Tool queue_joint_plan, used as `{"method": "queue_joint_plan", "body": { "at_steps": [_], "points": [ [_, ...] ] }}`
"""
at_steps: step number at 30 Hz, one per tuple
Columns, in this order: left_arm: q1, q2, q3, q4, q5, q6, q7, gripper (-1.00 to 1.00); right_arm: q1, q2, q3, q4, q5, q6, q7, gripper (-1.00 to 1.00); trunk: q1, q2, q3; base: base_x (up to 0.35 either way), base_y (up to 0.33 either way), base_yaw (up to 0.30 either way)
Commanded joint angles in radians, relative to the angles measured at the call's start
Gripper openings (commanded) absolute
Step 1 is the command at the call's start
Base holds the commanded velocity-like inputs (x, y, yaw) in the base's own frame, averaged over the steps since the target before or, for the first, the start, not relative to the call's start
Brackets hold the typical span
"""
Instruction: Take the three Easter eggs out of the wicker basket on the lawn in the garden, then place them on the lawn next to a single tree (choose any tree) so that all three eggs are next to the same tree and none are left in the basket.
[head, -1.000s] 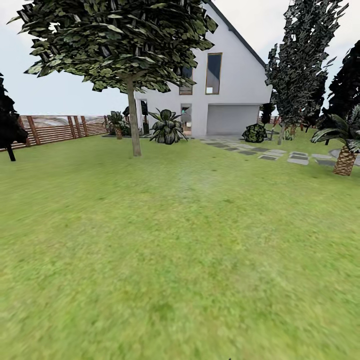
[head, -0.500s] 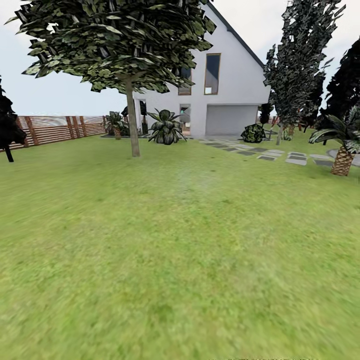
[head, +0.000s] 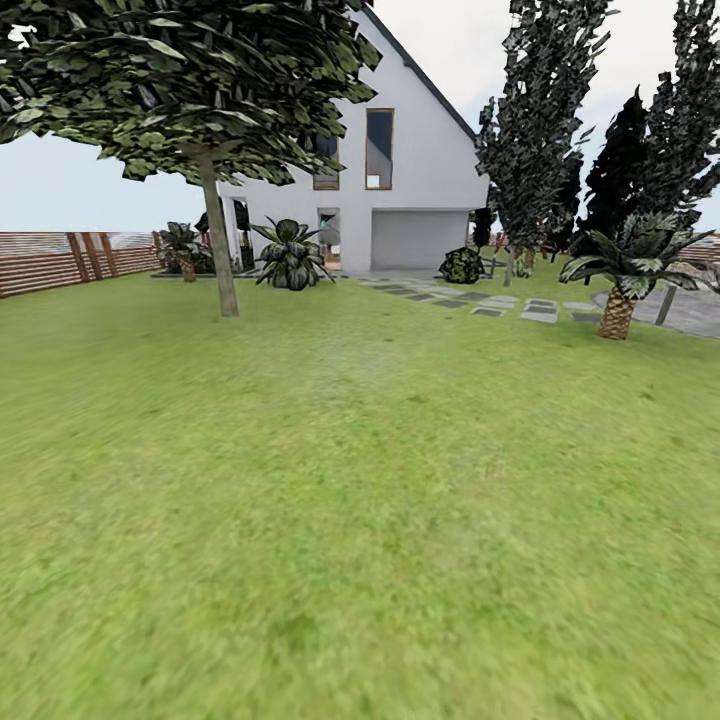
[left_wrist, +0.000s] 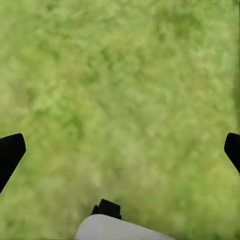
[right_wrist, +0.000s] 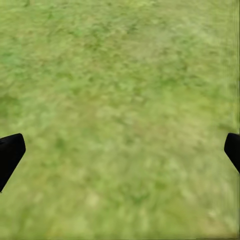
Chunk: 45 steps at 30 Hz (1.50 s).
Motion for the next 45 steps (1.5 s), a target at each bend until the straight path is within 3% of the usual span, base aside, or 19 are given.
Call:
{"method": "queue_joint_plan", "body": {
  "at_steps": [1, 14, 29, 45],
  "points": [
    [0.001, 0.000, 0.001, -0.001, 0.001, -0.003, 0.000, 1.00, -0.001, 0.001, 0.001, 0.001, -0.001, -0.003, -0.003, 1.00, 0.000, -0.001, -0.001, 0.000, 0.000, -0.275],
    [0.000, 0.000, 0.001, 0.001, 0.002, -0.024, -0.001, 1.00, -0.001, 0.002, 0.000, 0.000, -0.002, -0.004, -0.004, 1.00, 0.000, -0.001, 0.007, -0.005, 0.006, -0.203],
    [0.000, -0.002, -0.005, 0.002, -0.001, -0.025, -0.009, 1.00, -0.001, 0.002, 0.000, 0.000, -0.006, -0.004, -0.003, 1.00, 0.000, -0.001, 0.022, -0.110, 0.180, -0.206],
    [0.000, -0.002, -0.007, 0.049, -0.004, -0.025, -0.012, 1.00, -0.001, -0.003, 0.000, 0.005, 0.000, 0.005, -0.002, 1.00, 0.000, -0.001, 0.047, -0.009, 0.008, -0.022]
  ]
}}
